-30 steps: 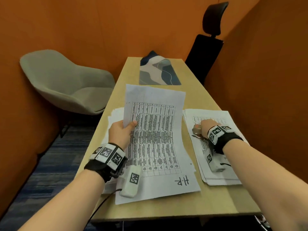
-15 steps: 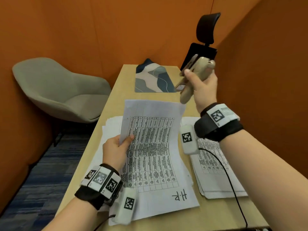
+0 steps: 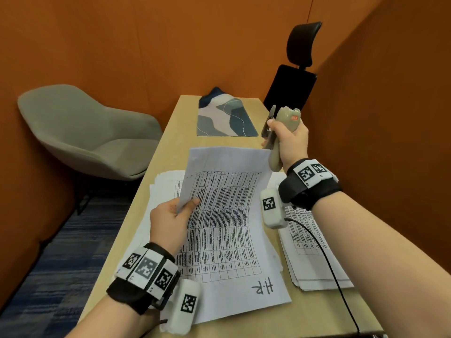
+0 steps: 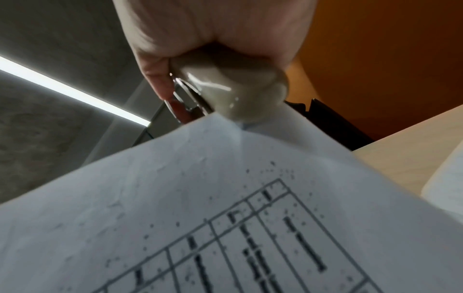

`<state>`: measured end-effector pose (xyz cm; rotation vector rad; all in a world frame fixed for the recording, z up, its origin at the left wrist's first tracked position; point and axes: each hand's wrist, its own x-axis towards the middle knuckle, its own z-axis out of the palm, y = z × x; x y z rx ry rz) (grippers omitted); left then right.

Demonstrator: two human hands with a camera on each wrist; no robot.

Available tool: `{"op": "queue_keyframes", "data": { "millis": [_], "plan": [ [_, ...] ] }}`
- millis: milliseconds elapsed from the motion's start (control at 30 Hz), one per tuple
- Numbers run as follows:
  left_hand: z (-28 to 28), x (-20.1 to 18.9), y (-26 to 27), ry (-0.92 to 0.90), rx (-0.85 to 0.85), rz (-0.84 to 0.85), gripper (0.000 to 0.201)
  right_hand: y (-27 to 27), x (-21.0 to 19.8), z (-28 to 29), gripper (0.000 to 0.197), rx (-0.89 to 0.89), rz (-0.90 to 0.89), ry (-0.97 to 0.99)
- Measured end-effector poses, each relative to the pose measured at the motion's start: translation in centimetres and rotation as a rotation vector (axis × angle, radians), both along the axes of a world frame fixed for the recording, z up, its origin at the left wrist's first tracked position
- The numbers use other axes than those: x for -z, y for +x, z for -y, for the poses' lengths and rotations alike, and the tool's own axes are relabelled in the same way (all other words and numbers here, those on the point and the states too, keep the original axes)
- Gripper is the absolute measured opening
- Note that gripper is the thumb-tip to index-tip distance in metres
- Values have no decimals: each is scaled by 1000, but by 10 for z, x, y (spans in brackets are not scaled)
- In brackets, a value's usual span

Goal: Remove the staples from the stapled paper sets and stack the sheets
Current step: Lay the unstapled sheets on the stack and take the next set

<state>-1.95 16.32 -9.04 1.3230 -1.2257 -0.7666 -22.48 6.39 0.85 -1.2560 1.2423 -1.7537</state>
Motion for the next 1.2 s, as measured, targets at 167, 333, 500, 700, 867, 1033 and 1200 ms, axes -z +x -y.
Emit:
{"op": "queue_keyframes", "data": {
  "millis": [167,333,500,700,867,1033,1200],
  "plan": [
    [1,3,1,-17,32,-17,21,2,-2,5,18,105,110,-39],
    [1,2,-4,-19,35,-44,16,-1,-3,1,21,137,84,-53],
    [6,-5,-7,-32,-14,-21,13,-16,-20,-20,30,194,264,-191],
    [17,-11,-8,13,-46,1,19,-40,-5,-49,22,-62,210,1],
    [30,-33,-20,11,-23,-19,6,-42,41,-62,25,-418,-158,489],
    [62,-45,-37,133,5,-5,38,-62,39,-55,24,-419,-34,574],
    [78,-25,-95,333,201,126,41,-113,32,-38,12,-248,-67,641]
  ]
}}
